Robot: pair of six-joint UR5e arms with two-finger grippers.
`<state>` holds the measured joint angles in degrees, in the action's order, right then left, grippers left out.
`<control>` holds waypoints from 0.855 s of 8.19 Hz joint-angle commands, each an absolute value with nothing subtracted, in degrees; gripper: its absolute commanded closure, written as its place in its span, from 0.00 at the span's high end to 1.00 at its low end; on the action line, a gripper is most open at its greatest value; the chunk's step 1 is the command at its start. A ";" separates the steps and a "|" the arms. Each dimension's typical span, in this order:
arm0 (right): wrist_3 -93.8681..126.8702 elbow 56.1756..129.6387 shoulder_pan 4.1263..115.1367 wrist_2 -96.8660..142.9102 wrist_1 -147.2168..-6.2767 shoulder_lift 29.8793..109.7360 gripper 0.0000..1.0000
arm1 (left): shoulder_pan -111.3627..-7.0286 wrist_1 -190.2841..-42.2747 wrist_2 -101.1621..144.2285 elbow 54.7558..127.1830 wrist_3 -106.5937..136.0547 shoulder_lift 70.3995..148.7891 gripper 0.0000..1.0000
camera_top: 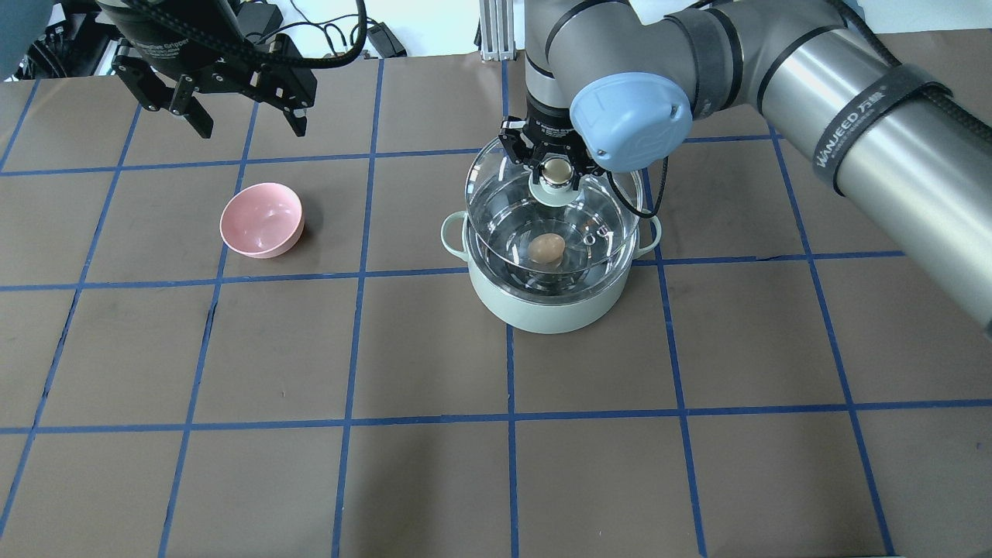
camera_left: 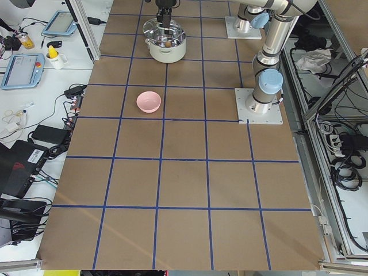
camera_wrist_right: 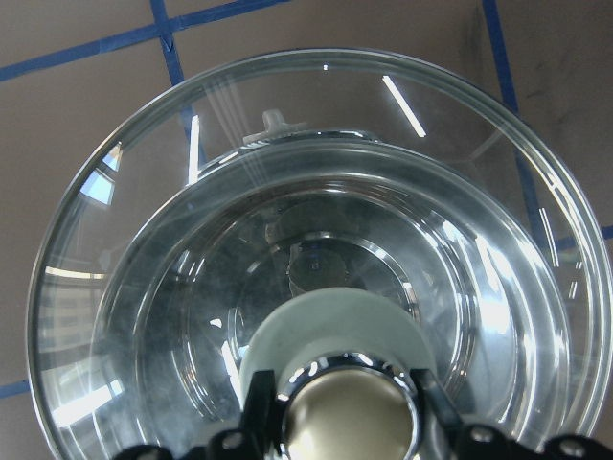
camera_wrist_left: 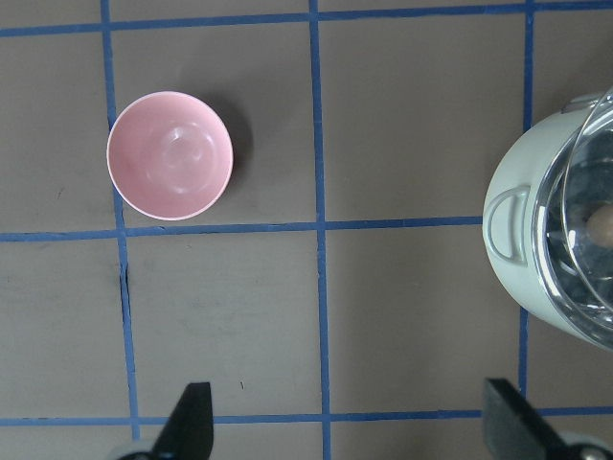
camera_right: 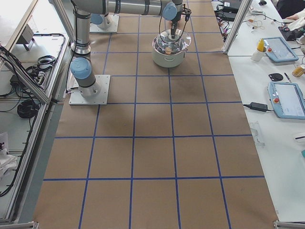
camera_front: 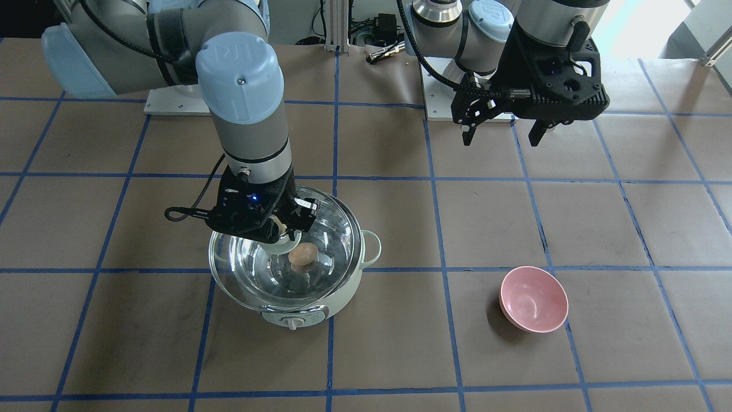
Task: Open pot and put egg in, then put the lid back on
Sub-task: 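Move the held glass lid over the pot with the right gripper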
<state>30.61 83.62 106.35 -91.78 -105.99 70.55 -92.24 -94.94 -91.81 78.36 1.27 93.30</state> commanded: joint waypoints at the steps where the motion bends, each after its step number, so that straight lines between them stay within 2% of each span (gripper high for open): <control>1: 31.29 84.11 106.61 -91.58 -106.35 70.14 0.00 | -92.20 -94.57 -91.76 78.40 1.05 93.34 1.00; 7: 31.72 84.20 106.61 -91.41 -103.71 70.31 0.00 | -92.20 -95.19 -91.76 78.40 1.05 92.64 1.00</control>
